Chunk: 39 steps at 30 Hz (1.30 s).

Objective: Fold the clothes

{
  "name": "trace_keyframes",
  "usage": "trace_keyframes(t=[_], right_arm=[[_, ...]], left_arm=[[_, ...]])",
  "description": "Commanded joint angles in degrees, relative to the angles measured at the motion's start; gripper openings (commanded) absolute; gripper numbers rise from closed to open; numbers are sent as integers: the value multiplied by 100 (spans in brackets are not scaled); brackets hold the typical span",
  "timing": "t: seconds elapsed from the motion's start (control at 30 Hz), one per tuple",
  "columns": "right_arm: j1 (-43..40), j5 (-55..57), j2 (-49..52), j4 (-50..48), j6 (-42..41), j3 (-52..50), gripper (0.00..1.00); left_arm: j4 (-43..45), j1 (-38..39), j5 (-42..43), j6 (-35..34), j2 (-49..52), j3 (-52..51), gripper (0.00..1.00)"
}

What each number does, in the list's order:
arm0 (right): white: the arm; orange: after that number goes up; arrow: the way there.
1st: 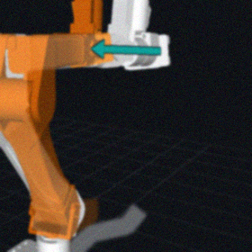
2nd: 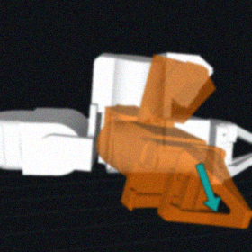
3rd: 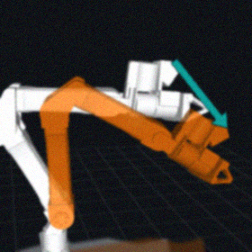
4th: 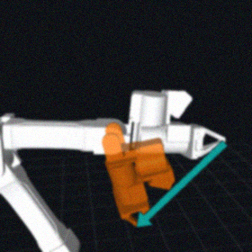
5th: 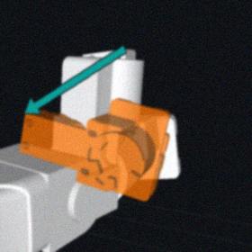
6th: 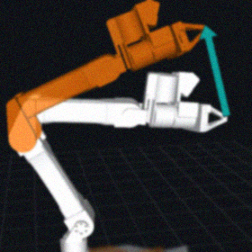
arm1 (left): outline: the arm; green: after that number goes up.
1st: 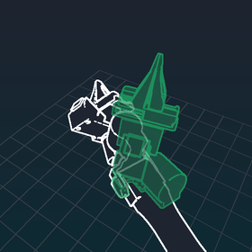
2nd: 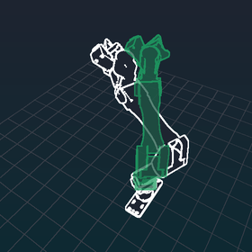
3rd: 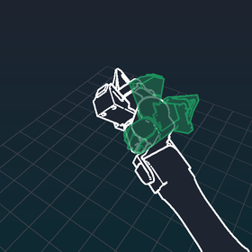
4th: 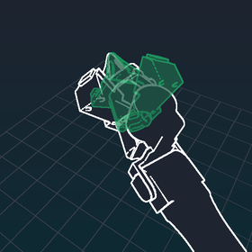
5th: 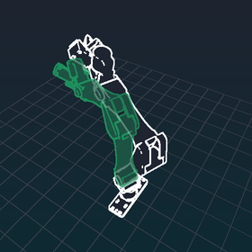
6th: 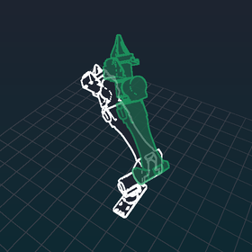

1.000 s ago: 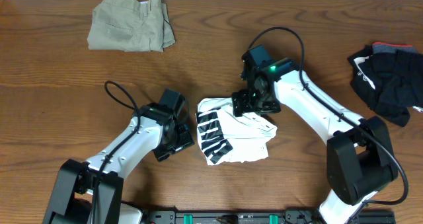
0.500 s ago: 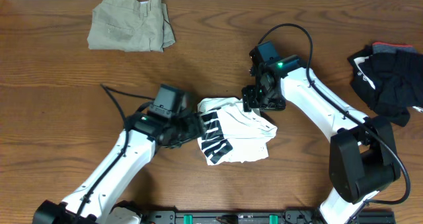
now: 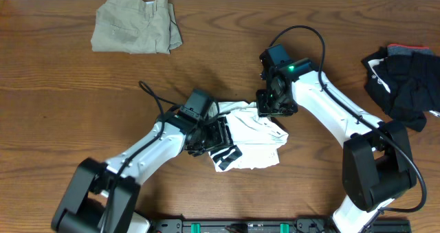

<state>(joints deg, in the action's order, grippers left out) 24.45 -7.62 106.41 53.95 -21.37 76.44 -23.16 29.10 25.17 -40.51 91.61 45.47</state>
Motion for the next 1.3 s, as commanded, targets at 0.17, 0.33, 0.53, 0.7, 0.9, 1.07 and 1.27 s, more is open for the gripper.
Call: trace_keyframes(t=[0.17, 0.33, 0.53, 0.7, 0.9, 1.07, 1.27], right_arm=[[-28, 376, -129, 13, -7, -46, 27], [-28, 686, -129, 63, -52, -46, 12], [-57, 979, -129, 118, -94, -48, 8], [-131, 979, -129, 116, -111, -50, 5], [-190, 999, -129, 114, -111, -50, 6], [-190, 999, -129, 114, -111, -50, 16], [-192, 994, -131, 162, -125, -48, 20]], left_arm=[[44, 22, -59, -50, 715, 61, 67], [-50, 0, -74, -50, 804, 63, 67], [-542, -350, -417, -39, 804, 63, 67], [-944, -868, -553, 214, 804, 63, 67], [-1200, -1464, -553, 625, 804, 61, 67], [-1241, -1655, -553, 774, 802, 63, 67], [-1335, -1657, -551, 970, 656, 63, 66]])
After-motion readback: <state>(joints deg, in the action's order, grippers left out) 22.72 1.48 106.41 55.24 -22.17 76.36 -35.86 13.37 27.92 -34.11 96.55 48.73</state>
